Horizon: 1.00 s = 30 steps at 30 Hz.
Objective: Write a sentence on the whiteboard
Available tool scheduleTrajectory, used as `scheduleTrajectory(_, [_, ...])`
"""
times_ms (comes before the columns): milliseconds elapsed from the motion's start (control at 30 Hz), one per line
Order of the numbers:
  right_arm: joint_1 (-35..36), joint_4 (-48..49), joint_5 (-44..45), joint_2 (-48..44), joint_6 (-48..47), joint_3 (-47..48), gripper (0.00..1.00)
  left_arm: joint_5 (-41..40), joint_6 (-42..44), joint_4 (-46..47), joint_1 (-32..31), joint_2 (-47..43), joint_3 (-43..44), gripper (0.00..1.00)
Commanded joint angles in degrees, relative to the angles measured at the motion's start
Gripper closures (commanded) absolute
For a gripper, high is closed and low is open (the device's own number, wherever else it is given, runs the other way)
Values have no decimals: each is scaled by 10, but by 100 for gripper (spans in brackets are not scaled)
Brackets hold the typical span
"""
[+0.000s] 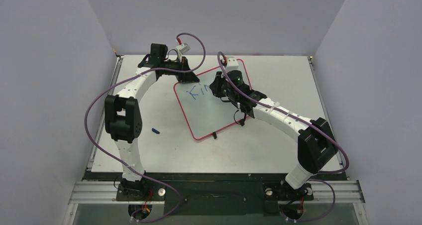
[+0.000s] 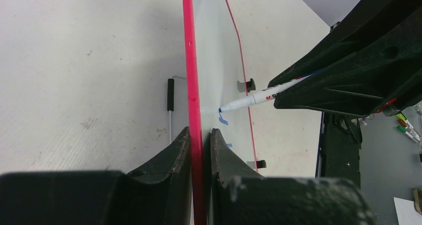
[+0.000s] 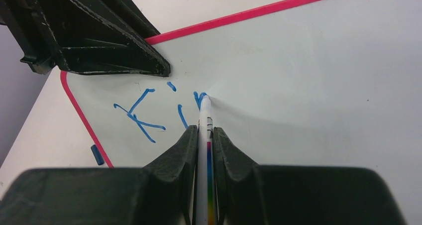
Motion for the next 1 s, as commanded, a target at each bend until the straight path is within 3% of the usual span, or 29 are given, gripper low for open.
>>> scheduleTrajectory(0, [-8,-2,17,-15,6,-29,100,25,63,-13,-19,-17,15,100])
scheduleTrajectory(433, [-2,-7,22,-52,12,-61,100,24,65,-19,-20,-18,17,100])
scheduleTrajectory(767, [-6,-31,21,-106,3,-30,100,22,68,-22,-21,-18,18,100])
scheduleTrajectory(967, [-16,-30,15,-83,-1,-8,100,19,70,-26,-24,-19,19,100])
